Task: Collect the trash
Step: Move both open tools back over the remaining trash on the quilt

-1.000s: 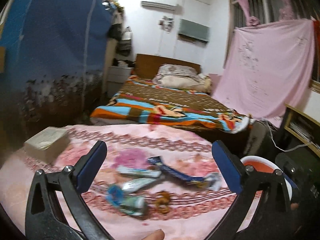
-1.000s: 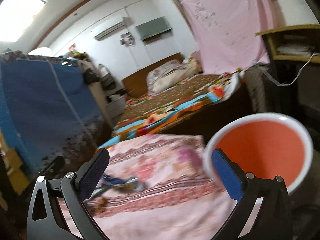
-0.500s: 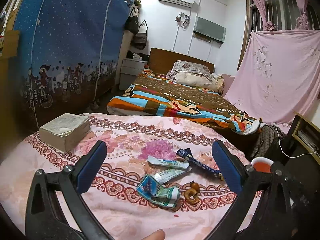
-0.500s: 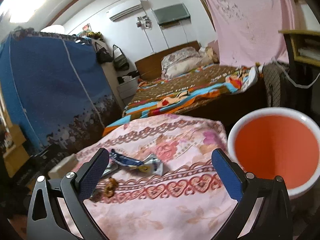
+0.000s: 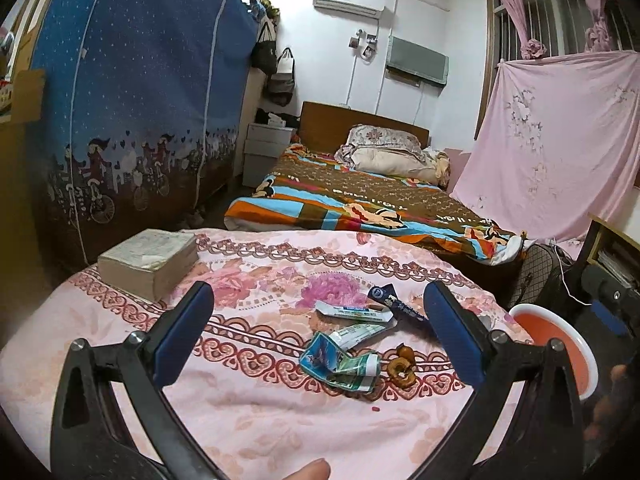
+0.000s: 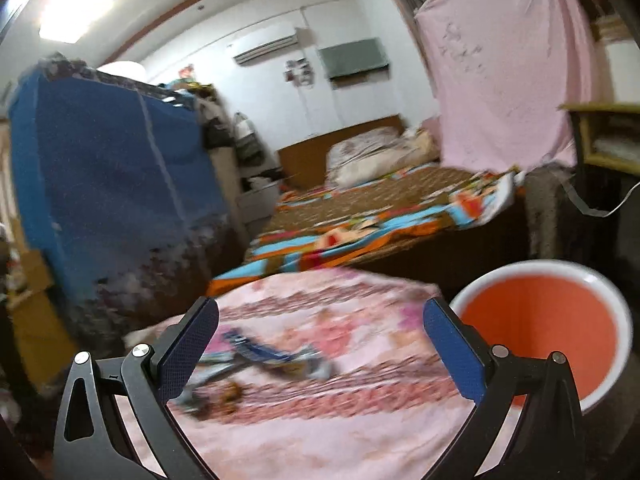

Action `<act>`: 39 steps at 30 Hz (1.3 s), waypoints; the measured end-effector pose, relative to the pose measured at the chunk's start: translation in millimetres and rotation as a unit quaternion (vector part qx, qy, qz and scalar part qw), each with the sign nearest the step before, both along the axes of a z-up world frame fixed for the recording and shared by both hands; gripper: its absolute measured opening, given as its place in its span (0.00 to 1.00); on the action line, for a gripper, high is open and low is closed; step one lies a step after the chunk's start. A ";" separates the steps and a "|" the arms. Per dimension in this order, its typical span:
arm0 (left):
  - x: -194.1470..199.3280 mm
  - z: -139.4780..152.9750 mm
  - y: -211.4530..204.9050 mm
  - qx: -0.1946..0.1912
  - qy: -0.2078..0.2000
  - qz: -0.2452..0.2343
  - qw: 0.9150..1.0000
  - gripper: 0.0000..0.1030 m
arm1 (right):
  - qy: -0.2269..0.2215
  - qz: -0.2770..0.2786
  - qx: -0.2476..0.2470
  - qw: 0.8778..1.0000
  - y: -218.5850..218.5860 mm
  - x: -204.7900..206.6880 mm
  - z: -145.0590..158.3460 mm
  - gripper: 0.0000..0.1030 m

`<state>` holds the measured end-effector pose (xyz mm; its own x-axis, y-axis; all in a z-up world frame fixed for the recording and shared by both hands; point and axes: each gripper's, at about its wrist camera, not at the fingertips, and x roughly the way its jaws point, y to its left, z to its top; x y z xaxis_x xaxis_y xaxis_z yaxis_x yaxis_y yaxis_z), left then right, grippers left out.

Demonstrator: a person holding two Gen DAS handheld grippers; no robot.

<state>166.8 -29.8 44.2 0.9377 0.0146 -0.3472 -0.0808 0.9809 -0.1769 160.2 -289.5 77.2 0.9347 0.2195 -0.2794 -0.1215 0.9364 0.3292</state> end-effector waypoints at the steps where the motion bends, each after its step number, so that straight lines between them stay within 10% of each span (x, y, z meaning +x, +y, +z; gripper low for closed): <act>1: -2.2 0.5 0.6 0.003 -0.003 0.002 1.000 0.89 | 0.005 0.019 0.013 1.000 3.0 0.4 -2.8 1.00; 10: -11.0 0.9 13.7 0.009 -0.001 0.021 1.000 0.89 | 0.035 0.072 0.012 0.997 25.1 25.6 -27.1 1.00; 23: -6.5 -1.2 12.5 0.012 0.004 0.016 1.000 0.89 | -0.063 -0.094 -0.046 0.992 -38.9 48.2 -2.1 1.00; 39: -15.3 2.4 19.3 0.026 -0.013 0.017 0.999 0.89 | -0.057 0.049 -0.037 0.996 31.9 25.3 4.2 1.00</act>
